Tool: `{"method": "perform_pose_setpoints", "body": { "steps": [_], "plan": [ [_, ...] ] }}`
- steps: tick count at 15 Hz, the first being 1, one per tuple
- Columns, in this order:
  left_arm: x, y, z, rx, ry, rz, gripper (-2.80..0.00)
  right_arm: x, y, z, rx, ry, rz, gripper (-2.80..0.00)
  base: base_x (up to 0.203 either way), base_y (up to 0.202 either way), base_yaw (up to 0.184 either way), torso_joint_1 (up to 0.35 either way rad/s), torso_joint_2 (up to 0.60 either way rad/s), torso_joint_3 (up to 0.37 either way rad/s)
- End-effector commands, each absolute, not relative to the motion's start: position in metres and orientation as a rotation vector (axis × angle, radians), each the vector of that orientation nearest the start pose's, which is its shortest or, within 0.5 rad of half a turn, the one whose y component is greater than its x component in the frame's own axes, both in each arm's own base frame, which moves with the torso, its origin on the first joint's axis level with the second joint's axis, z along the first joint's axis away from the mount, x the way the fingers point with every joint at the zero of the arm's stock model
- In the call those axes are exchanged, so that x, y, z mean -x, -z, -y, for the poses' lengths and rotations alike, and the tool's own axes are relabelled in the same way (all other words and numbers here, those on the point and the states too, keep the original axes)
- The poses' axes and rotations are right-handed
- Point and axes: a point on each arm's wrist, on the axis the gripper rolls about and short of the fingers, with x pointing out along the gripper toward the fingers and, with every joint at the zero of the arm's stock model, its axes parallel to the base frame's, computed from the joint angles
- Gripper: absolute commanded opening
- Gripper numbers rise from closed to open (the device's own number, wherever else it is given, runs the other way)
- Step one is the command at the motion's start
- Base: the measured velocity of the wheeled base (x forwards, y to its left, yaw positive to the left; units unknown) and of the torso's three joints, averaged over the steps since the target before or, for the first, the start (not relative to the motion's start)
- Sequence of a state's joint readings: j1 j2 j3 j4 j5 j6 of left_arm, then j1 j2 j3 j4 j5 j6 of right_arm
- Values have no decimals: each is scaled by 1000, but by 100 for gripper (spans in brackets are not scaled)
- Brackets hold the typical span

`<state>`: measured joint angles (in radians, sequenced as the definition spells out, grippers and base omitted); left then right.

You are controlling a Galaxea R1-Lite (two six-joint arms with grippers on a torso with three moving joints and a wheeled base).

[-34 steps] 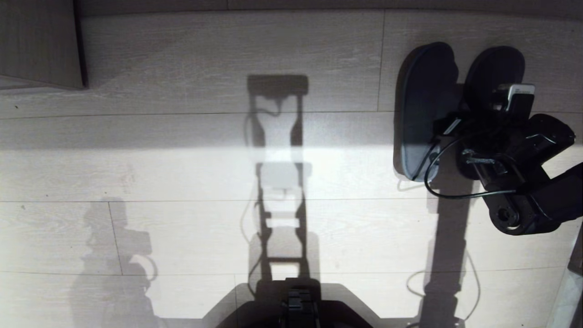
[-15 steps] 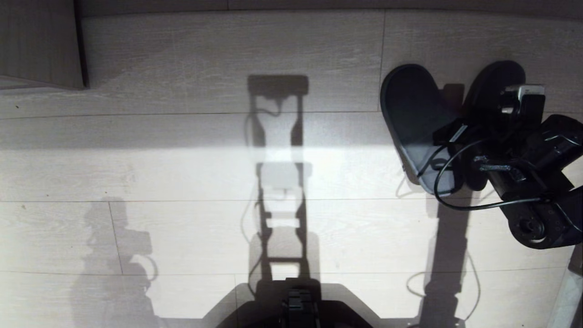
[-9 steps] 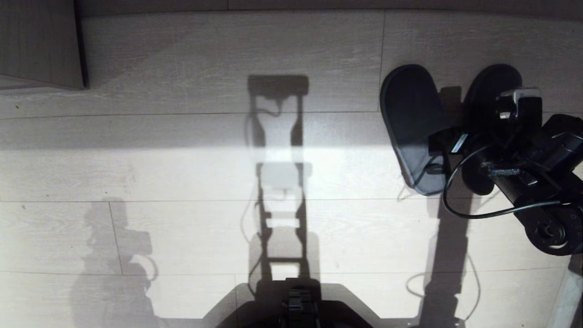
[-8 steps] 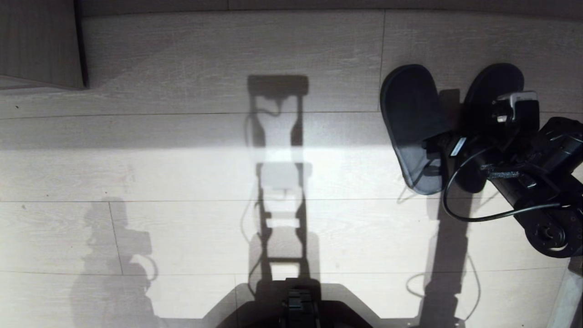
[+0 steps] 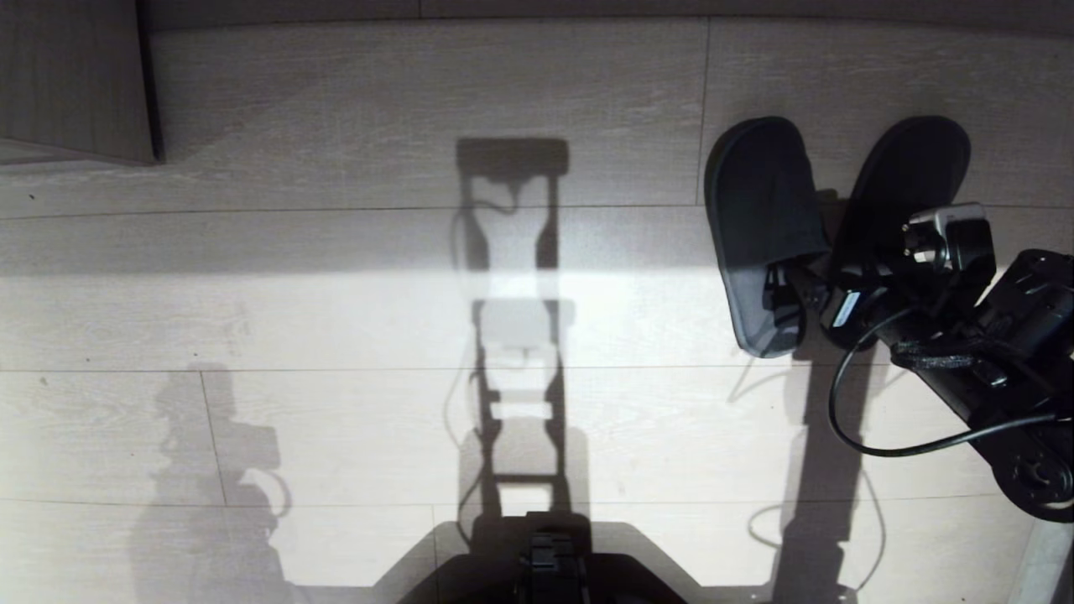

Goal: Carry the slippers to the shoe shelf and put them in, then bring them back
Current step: Place the slippers on the floor

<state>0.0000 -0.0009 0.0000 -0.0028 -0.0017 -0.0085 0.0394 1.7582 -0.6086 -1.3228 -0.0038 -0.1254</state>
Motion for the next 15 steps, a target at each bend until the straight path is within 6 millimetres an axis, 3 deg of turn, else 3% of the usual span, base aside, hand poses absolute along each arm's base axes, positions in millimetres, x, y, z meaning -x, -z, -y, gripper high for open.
{"method": "perform_pose_setpoints", "body": {
  "steps": [1,5,6,9,11,15],
  "plan": [
    [23,-76,0,9,2,3,-280,-275,-192,-11,128,-28,199,0,0,0,0,0,0,0],
    [23,-76,0,9,2,3,-280,-244,-208,-9,108,-28,253,0,0,0,0,0,0,0],
    [23,-76,0,9,2,3,-280,-246,-215,-8,101,-23,276,-280,0,0,0,0,0,0],
    [23,-76,0,9,2,3,-280,-258,-239,5,99,80,292,-280,0,0,0,0,0,0],
    [23,-76,0,8,2,3,-280,-265,-254,29,107,186,287,-280,0,0,0,0,0,0],
    [23,-76,0,8,2,3,-280,-285,-253,77,128,345,251,-280,0,0,0,0,0,0]
  ]
}}
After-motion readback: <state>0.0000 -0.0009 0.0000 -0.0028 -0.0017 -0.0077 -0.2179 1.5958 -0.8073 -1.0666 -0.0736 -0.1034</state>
